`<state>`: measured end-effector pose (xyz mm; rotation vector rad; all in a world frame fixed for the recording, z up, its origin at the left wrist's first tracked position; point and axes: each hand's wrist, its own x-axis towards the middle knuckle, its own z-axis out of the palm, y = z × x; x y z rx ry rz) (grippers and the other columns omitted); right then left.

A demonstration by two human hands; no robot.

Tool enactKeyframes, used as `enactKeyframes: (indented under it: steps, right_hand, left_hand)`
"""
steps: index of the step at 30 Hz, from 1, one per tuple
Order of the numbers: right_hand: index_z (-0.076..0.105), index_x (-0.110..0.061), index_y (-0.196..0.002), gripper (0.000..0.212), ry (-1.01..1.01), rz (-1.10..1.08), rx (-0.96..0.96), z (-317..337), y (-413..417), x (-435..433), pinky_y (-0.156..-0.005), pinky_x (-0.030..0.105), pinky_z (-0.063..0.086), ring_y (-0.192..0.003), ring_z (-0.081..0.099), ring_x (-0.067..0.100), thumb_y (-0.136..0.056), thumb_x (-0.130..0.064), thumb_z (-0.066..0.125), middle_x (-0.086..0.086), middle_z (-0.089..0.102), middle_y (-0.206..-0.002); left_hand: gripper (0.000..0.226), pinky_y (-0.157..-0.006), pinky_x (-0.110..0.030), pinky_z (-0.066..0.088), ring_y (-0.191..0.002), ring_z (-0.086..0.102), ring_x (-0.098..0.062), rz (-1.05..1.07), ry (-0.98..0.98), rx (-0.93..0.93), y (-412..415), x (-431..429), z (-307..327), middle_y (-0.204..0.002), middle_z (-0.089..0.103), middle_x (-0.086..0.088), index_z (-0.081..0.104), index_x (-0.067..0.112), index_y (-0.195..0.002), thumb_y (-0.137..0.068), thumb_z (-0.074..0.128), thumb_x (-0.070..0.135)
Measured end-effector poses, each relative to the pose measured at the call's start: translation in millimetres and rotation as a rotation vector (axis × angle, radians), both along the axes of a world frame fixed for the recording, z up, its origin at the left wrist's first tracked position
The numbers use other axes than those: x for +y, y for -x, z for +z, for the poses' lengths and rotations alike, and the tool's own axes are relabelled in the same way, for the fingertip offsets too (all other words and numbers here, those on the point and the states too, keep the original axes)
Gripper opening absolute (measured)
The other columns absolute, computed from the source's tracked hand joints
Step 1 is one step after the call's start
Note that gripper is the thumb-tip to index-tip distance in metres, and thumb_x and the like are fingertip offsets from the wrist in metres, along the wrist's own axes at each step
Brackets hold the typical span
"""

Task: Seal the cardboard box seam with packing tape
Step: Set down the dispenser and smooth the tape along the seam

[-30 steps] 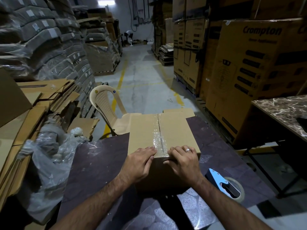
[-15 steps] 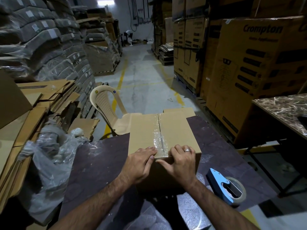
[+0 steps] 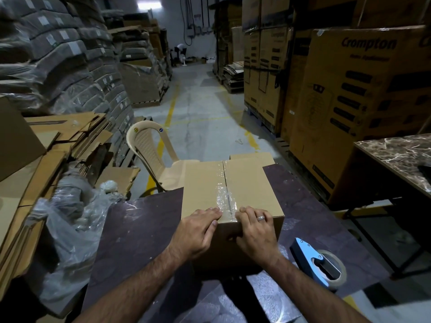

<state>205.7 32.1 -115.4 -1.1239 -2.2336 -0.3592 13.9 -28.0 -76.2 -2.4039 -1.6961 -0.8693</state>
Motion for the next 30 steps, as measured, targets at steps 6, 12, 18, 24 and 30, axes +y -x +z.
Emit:
enactKeyframes:
  steps: [6,12,18,24,30]
  right_hand:
    - [0.055,-0.023,-0.107,0.058,0.006,0.169,0.005,6,-21,9,-0.085,0.029,0.033,-0.099,0.056,0.016,-0.057,-0.032,0.083,-0.005,0.065,-0.112]
    - [0.065,-0.025,-0.091,0.025,0.094,0.218,0.147,17,-18,15,-0.07,0.033,0.041,-0.079,0.061,0.015,-0.077,-0.046,0.065,-0.011,0.07,-0.099]
    - [0.071,-0.026,-0.089,0.022,0.101,0.202,0.25,19,-18,7,-0.074,0.029,0.036,-0.083,0.063,0.014,-0.085,-0.042,0.057,-0.013,0.072,-0.099]
    - [0.057,-0.02,-0.071,0.048,0.041,-0.049,0.229,15,9,-4,-0.069,0.036,0.034,-0.071,0.054,0.021,-0.07,-0.067,0.064,-0.006,0.058,-0.072]
    - [0.055,-0.016,-0.083,0.066,0.014,-0.112,0.082,4,16,-7,-0.078,0.038,0.035,-0.076,0.052,0.024,-0.06,-0.077,0.064,0.002,0.056,-0.083]
  left_hand:
    - [0.036,-0.099,-0.023,0.045,-0.112,0.064,-0.013,0.004,-0.017,-0.003,0,0,1,-0.117,0.07,0.0,0.069,0.013,-0.115,-0.093,0.044,0.024]
    - [0.035,-0.099,-0.023,0.044,-0.111,0.064,-0.014,0.008,-0.017,-0.001,-1,-1,2,-0.117,0.071,0.0,0.069,0.013,-0.114,-0.092,0.044,0.024]
    - [0.036,-0.1,-0.021,0.042,-0.11,0.064,-0.014,0.019,-0.01,-0.004,-2,-1,2,-0.117,0.071,-0.001,0.07,0.013,-0.114,-0.092,0.044,0.025]
    - [0.036,-0.098,-0.022,0.043,-0.11,0.065,-0.015,0.03,0.0,-0.014,-1,0,1,-0.117,0.07,-0.001,0.07,0.013,-0.114,-0.093,0.044,0.025]
    - [0.036,-0.099,-0.02,0.041,-0.11,0.064,-0.016,0.016,0.0,-0.015,-2,-1,3,-0.117,0.071,-0.001,0.07,0.013,-0.114,-0.093,0.044,0.025]
